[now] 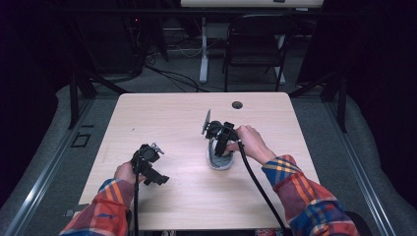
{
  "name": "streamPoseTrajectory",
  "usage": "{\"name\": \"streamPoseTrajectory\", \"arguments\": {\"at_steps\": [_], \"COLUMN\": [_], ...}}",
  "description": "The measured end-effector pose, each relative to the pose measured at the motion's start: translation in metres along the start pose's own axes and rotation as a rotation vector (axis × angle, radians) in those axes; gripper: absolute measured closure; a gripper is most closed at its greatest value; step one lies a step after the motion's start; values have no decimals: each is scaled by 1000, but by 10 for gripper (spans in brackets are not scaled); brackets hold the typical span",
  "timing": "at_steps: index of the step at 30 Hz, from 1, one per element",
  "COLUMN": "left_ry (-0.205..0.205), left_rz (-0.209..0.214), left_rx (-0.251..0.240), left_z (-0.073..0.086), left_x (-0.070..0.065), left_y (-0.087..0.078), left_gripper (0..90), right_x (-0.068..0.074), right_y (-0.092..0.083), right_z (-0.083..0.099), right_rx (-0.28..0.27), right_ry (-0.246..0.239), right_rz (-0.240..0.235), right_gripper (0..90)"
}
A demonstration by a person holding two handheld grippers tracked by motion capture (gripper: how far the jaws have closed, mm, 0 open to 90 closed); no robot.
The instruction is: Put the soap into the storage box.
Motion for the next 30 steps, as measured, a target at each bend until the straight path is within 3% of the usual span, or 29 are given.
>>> {"name": "streamPoseTrajectory", "arguments": {"at_steps": [11, 30], "left_ry": [-1, -1], "left_rz": [0, -6], "left_rx": [2, 6], "left_z": [0, 0], "left_x": [0, 0], "left_y": [0, 1], "left_gripper": [0, 0], "right_x": [3, 1], "right_y": [11, 17], "right_z": [1, 9], "right_rx": [18, -20], "right_ry": [4, 51], "right_rz": [-10, -57], "right_gripper": [234, 221]}}
Point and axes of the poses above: each handheld gripper's, and its own axes: y roughly forward along the jaws, z roughly out of its underside, x roughly to its left, the point moved 4 cm from there along y, roughly forward along the jaws, and after that the axes turned 6 degrees about x, right-handed, at the moved point
